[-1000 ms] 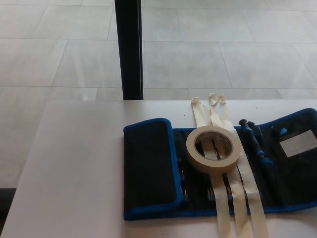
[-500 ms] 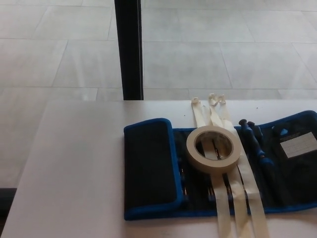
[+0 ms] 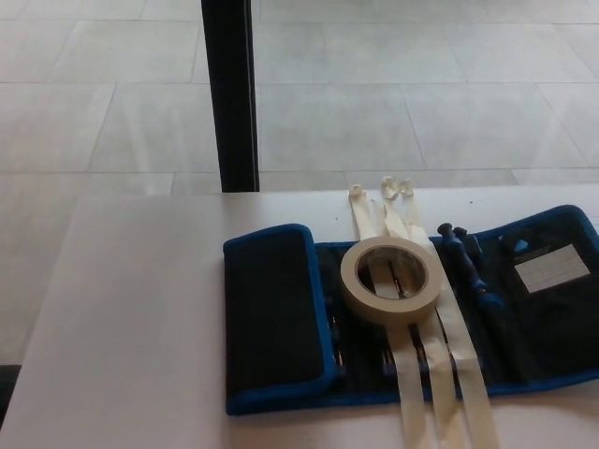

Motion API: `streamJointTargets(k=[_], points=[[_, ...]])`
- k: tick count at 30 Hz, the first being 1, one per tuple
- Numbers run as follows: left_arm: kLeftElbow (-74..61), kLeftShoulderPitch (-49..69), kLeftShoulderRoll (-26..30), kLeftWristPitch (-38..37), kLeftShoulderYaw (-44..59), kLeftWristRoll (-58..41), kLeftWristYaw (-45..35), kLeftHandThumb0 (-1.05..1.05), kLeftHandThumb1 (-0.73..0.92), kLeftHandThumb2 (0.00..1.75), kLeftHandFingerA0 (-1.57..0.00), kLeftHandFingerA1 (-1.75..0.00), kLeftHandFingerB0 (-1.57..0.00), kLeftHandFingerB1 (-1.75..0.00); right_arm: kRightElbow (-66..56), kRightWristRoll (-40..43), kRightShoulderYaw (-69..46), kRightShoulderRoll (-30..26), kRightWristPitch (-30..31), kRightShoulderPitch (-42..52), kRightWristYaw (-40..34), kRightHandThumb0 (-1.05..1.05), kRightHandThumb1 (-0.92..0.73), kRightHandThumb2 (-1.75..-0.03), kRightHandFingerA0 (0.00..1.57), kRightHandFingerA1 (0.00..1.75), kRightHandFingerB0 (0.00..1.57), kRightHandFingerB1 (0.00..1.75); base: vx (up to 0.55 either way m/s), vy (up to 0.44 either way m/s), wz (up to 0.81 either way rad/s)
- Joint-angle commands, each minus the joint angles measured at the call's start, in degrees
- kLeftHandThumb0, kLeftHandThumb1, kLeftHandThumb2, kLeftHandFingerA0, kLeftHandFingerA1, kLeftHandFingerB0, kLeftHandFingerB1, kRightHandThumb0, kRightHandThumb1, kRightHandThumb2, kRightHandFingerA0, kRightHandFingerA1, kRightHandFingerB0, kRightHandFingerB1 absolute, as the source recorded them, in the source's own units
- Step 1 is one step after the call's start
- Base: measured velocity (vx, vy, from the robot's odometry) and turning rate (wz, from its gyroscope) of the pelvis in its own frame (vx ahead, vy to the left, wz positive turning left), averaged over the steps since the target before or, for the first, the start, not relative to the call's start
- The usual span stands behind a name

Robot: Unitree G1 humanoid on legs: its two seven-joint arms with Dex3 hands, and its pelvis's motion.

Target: The robot uses its right hand to open a black folded toolkit cover kept in the middle of the desk

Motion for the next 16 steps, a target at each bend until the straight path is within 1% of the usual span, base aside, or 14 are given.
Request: streamJointTargets(k=[1,2,3,4,5,6,7,8,9,10,12,13,14,16], points=[[0.77,0.94,1.66,0.33,0.01,0.37,0.33,-0.99,0.92,0.77,-0.31,-0.50,-0.24,-0.34,4.58,11.06,-2.98,2.17,3.67,0.24,2.66,-0.51,-0.66,-0.75,0.84,1.68,0.32,1.05,0.00,0.000,0.00],[0.70,1.00,1.73,0.07,-0.35,0.75,0.65,-0.97,0.92,0.79,-0.32,-0.48,-0.28,-0.34,5.67,11.29,-3.38,2.36,2.84,-0.63,0.04,-0.50,-0.64,-0.78,0.84,1.64,0.32,0.98,0.00,0.000,0.00],[0.56,1.06,1.85,-0.09,-0.47,0.81,0.21,-0.99,0.92,0.76,-0.28,-0.49,-0.27,-0.36,5.98,11.69,-3.52,2.98,2.16,-0.83,-0.80,-0.50,-0.68,-0.76,0.81,1.59,0.27,0.83,0.00,0.000,0.00],[0.64,0.87,1.15,-0.31,-0.86,1.15,0.32,-1.04,0.92,0.81,-0.27,-0.49,-0.21,-0.34,5.74,12.54,-4.04,3.51,1.06,-1.05,-1.18,-0.53,-0.70,-0.77,1.00,1.71,0.36,0.89,0.00,0.000,0.00],[0.53,0.95,1.06,-0.01,-0.57,0.77,0.23,-0.97,0.92,0.79,-0.28,-0.47,-0.26,-0.34,5.50,13.27,-4.26,4.29,1.15,-0.69,-0.32,-0.48,-0.68,-0.77,0.93,1.75,0.62,1.23,0.00,0.000,0.00],[0.34,1.11,1.06,0.49,-0.07,0.13,0.05,-0.97,0.92,0.79,-0.28,-0.47,-0.26,-0.34,5.11,14.18,-4.56,5.45,1.46,-0.12,1.00,-0.48,-0.68,-0.77,0.93,1.75,0.62,1.23,0.00,0.000,0.00],[0.34,1.11,1.06,0.49,-0.07,0.13,0.05,-0.97,0.92,0.79,-0.28,-0.47,-0.26,-0.34,5.08,14.35,-4.45,5.46,1.44,-0.08,0.97,-0.48,-0.68,-0.77,0.93,1.75,0.62,1.23,0.00,0.000,0.00],[0.37,1.07,1.25,1.00,-0.41,0.47,0.06,-0.98,0.92,0.79,-0.25,-0.48,-0.23,-0.34,3.61,16.19,-5.40,6.37,1.77,0.81,3.32,-0.50,-0.72,-0.72,0.89,1.75,0.64,1.21,0.00,0.000,0.00],[0.30,1.14,1.22,0.95,-0.35,0.39,0.02,-0.98,0.92,0.79,-0.25,-0.48,-0.22,-0.35,3.97,16.44,-5.39,5.99,1.97,0.97,3.32,-0.52,-0.75,-0.68,0.69,1.64,0.42,0.98,0.00,0.000,0.00],[0.33,1.17,1.06,1.00,-0.21,0.24,0.10,-0.98,0.91,0.79,-0.27,-0.50,-0.22,-0.35,3.93,16.43,-4.97,5.96,1.64,1.69,4.57,-0.54,-0.74,-0.68,0.79,1.69,0.50,1.13,0.00,0.000,0.00],[0.36,1.32,0.93,1.00,-0.19,0.22,0.14,-0.98,0.91,0.79,-0.27,-0.50,-0.22,-0.35,3.64,16.80,-4.54,6.01,1.50,2.30,5.16,-0.54,-0.74,-0.68,0.79,1.69,0.50,1.13,0.00,0.000,0.00],[0.41,1.58,0.91,0.20,-0.41,0.52,0.21,-1.01,0.91,0.79,-0.25,-0.51,-0.21,-0.36,2.98,18.47,-5.37,6.31,1.83,3.30,6.76,-0.52,-0.74,-0.67,0.62,1.48,0.36,0.93,0.00,0.000,0.00],[0.38,1.49,0.87,0.36,-0.42,0.51,0.36,-1.01,0.91,0.79,-0.25,-0.50,-0.19,-0.35,2.85,18.27,-4.96,6.26,2.37,3.53,6.15,-0.52,-0.78,-0.70,0.59,1.39,0.39,0.83,0.00,0.000,0.00],[0.37,1.44,0.84,0.44,-0.46,0.55,0.42,-1.01,0.91,0.79,-0.25,-0.50,-0.19,-0.35,2.69,18.48,-4.62,6.26,2.62,3.83,5.89,-0.52,-0.78,-0.70,0.59,1.39,0.39,0.83,0.00,0.000,0.00]])
